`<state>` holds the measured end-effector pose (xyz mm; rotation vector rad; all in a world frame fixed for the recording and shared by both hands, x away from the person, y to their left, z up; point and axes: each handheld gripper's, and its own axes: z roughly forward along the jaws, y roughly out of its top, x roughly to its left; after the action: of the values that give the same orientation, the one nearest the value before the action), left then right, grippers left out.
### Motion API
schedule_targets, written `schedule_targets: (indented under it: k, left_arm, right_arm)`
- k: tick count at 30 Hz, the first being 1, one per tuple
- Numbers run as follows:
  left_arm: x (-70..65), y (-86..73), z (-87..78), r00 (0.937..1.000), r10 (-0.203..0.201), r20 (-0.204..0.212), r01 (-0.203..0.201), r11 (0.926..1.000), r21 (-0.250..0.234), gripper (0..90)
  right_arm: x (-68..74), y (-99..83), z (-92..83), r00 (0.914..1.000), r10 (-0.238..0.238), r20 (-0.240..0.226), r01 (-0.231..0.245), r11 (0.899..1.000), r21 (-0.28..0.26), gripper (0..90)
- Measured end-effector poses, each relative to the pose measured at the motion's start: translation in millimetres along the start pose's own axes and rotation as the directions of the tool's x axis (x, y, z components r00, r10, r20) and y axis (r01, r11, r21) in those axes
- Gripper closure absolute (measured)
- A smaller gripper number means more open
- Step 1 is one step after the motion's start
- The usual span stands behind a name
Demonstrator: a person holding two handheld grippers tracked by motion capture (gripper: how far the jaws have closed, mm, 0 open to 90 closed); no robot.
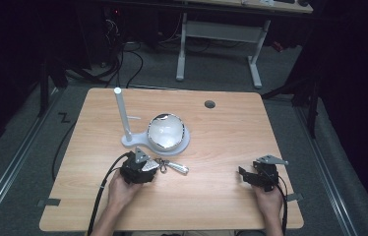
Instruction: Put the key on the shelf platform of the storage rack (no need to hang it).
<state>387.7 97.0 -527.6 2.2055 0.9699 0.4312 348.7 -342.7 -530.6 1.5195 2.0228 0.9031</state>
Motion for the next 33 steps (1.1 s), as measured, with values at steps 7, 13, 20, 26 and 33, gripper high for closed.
schedule_targets:
  k: [7,13,20,26,33]
  left_arm:
    - [-0.6,0.0,-2.3,0.9998,0.006,0.02,-0.007,0.9999,0.011,48.5]
    - [-0.6,0.4,-3.1,0.9997,0.005,0.024,-0.006,0.9998,0.02,49.7]
    - [-2.2,0.7,-8.6,0.9996,0.015,0.022,-0.015,0.9998,0.014,50.1]
    - [-6.7,2.5,-15.2,0.9992,0.02,0.034,-0.02,0.9997,-0.011,50.2]
    - [-3.8,4.0,-25.4,0.9975,-0.004,0.071,0.007,0.9993,-0.037,50.4]
  right_arm:
    - [-0.6,-0.1,0.0,1.0,0.003,-0.002,-0.003,1.0,-0.002,31.6]
    - [-0.8,-0.1,-0.2,1.0,0.006,-0.004,-0.006,1.0,-0.002,31.7]
    - [-1.3,-0.1,-0.2,0.9999,0.012,-0.007,-0.012,1.0,-0.003,31.7]
    - [-1.5,-0.1,-0.2,0.9999,0.013,-0.008,-0.013,1.0,-0.003,31.7]
    - [-1.3,-0.1,-0.2,0.9999,0.012,-0.007,-0.012,1.0,-0.003,31.6]
